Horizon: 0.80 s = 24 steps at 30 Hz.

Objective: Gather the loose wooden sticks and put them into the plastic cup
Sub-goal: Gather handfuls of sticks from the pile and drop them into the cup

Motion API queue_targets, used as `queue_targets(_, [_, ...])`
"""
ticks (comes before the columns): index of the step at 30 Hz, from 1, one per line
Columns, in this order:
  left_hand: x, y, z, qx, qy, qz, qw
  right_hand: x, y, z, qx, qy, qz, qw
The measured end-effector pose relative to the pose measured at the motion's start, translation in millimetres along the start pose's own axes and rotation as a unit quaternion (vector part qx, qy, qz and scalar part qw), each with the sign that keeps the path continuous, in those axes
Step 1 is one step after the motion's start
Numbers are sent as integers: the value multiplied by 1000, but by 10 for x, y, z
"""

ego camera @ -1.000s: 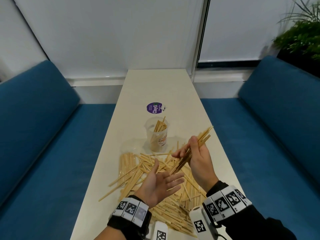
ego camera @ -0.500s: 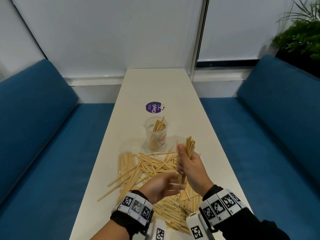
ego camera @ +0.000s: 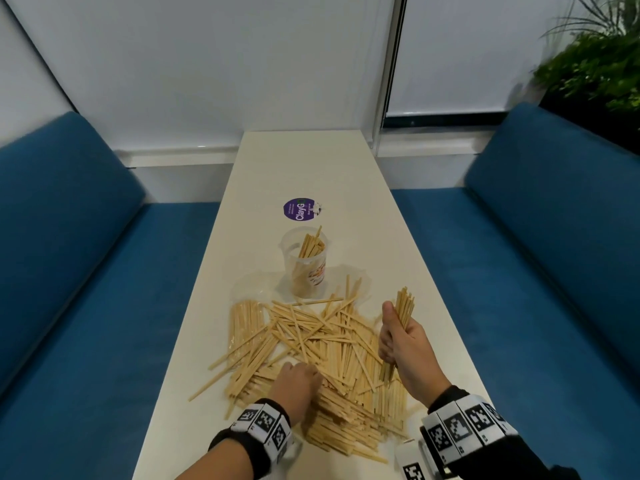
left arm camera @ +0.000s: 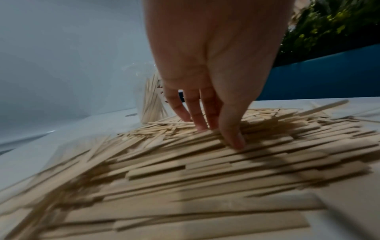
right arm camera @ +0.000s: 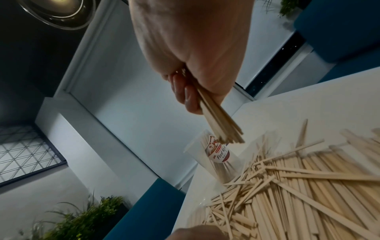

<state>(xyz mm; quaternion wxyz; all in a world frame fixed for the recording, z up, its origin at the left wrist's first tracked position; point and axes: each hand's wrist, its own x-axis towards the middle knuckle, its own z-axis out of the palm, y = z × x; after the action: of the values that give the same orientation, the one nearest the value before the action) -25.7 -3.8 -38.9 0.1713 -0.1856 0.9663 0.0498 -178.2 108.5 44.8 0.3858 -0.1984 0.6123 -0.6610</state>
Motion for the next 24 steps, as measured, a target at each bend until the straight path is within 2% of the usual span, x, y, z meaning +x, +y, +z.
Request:
queue_targets(4, [5,-58,-26,-46,42,-8,998,-6,19,-9,0,17,11,1000])
queue_targets(6, [3,-79,-93,-106,65,-21,992,11,18,-8,6,28,13,1000])
queue_targets(8, [-2,-114,-206,-196,101,-48,974,34,20,-9,18,40,15,999])
queue_targets(12, [-19,-180,-490,-378,179,-99,903,59,35,18,22,28,27,999])
queue_targets(14, [-34,-198,-635,-455,204,-114,859,69,56,72,-36,0,39,999])
queue_targets(17, [-54,-169,-812,-572,203,-99,788,68,66,191,-138,-38,37,989])
queue_targets(19, [-87,-100,-910,-626,183,-78,754,55,48,282,-150,-63,29,986])
queue_targets(21, [-96,-33,-946,-636,161,-57,753,52,32,363,-128,-85,27,988])
queue_targets(24, [-93,-8,-959,-609,157,-49,776,59,11,441,-85,-85,20,993])
